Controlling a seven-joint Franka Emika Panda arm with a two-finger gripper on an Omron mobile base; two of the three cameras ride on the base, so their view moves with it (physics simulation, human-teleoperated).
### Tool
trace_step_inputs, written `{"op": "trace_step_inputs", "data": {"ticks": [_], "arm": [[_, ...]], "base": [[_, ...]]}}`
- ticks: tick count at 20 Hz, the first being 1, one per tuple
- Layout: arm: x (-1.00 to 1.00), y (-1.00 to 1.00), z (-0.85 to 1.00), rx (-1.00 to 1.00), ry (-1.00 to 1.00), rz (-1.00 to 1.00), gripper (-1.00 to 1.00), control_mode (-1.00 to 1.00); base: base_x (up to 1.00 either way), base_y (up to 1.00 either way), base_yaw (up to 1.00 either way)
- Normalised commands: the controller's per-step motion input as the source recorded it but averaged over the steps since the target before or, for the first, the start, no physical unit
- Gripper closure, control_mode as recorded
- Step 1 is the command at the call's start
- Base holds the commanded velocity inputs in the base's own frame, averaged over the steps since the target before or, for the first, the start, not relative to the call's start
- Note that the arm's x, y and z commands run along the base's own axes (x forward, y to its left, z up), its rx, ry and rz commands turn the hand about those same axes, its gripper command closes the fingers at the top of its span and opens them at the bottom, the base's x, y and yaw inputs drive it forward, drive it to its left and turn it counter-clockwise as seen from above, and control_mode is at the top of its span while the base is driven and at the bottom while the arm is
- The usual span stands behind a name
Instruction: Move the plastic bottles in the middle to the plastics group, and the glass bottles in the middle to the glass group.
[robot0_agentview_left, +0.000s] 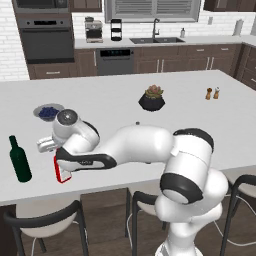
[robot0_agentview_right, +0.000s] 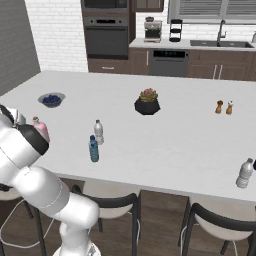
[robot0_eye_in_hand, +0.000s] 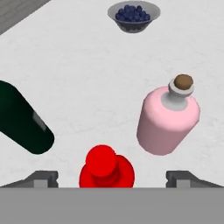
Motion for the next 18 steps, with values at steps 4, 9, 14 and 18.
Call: {"op": "trace_step_inputs", "data": {"ticks": [4,9,14,18], "arm": [[-0.11,0.00,0.39,0.00,0.00,0.00,-1.00,-1.00],[-0.24,-0.24,0.52,0.02,0.00,-0.06,-1.00,-1.00],[-0.42,-0.67,0.36,0.08,0.00,-0.11,-1.00,-1.00],[-0.44,-0.86,0.27,0.06,0.00,-0.10,-1.00,-1.00]], "base": [[0.00,0.00,0.00],[0.00,0.00,0.00],[0.00,0.00,0.00],[0.00,0.00,0.00]]}}
